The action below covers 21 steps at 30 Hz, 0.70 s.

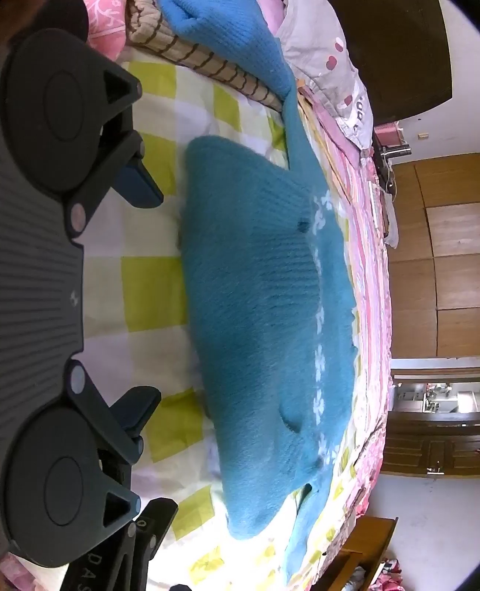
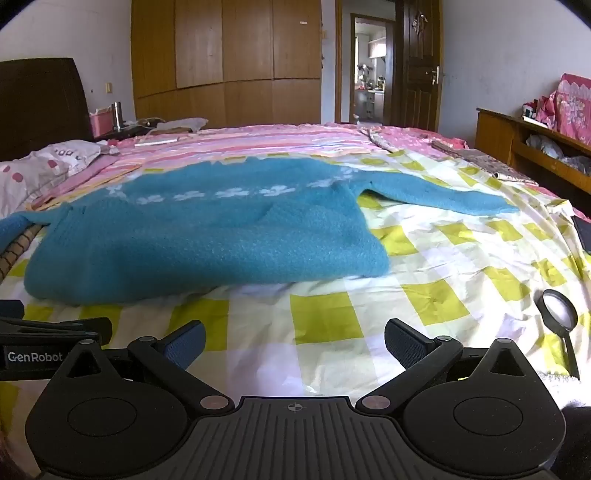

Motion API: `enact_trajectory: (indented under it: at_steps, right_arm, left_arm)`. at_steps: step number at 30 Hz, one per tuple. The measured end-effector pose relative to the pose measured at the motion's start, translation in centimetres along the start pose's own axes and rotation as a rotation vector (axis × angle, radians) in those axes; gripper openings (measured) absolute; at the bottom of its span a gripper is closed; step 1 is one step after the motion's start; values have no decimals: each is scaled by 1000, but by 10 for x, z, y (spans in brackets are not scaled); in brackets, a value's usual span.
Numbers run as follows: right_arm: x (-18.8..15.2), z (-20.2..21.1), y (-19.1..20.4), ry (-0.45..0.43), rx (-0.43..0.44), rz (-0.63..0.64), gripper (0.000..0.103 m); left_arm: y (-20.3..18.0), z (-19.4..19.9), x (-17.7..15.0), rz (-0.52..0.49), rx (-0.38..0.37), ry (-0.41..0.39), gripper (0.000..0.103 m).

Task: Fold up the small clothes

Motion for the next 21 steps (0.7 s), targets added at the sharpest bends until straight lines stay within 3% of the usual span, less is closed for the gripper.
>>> enact_trajectory:
  at_steps: [21]
  right_arm:
    - [-3,-3,-5,0,2,6,102]
  left_arm:
    - [-1,0,-1,-15,-4,10,103]
Point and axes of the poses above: each gripper's, at about its wrist camera, not at the fingertips, and z roughly against the way its jaws point, y to its left, x to its top, the point moved 10 cm from there along -z, roughly the way its jaws point, and after that the axes turned 12 degrees about -x, right-handed, at the moved point
